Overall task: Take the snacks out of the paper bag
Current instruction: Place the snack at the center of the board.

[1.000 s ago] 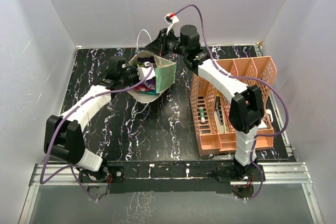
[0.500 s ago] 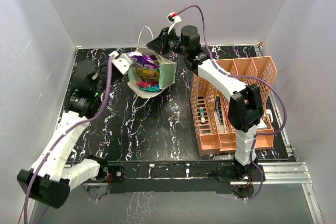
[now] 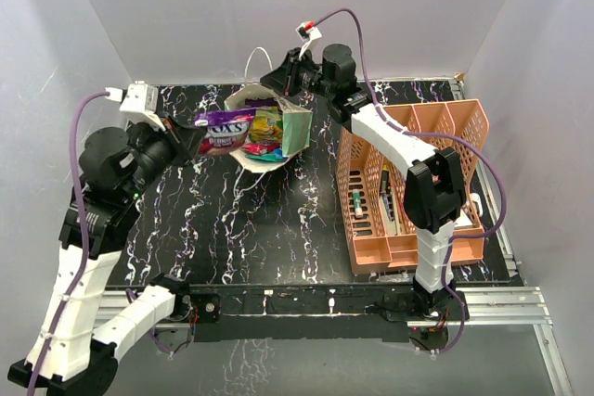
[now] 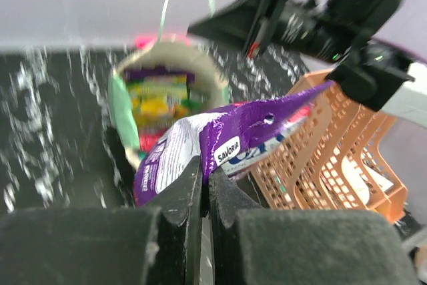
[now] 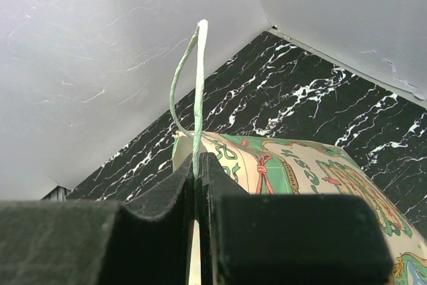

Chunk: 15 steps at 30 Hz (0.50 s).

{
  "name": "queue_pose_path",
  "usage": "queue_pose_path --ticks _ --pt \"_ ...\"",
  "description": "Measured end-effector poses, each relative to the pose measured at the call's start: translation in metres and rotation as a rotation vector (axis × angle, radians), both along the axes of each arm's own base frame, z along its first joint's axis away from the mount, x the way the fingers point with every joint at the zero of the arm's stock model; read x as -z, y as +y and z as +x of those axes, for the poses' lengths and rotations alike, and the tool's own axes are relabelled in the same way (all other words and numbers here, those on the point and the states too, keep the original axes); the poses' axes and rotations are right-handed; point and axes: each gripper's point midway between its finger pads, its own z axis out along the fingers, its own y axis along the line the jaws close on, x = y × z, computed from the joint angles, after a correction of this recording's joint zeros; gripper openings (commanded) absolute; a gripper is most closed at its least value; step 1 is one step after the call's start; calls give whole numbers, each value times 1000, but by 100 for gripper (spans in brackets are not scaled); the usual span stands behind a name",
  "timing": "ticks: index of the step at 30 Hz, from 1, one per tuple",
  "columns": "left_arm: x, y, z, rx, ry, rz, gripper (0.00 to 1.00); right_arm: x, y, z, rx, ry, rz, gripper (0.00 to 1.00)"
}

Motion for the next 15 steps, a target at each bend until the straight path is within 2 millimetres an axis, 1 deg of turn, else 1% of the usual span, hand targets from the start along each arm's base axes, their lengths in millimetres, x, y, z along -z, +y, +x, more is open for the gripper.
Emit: queue_pose_path --ticks 4,8,11,13,14,15 --pt "52 -3 -5 -39 267 -79 0 0 -1 0 -10 4 1 7" --pt "98 -21 -11 -16 476 -199 0 1 -3 0 -10 12 3 7" --pt "133 -41 -23 49 614 -327 0 1 -3 0 -12 25 8 7" --pt "157 -53 -37 91 705 -380 0 2 -3 0 -11 29 9 7" --pt "166 -58 -45 111 750 -390 0 2 -3 0 -10 30 9 7" --pt "171 -63 -51 132 779 -393 0 2 -3 0 -7 30 10 7"
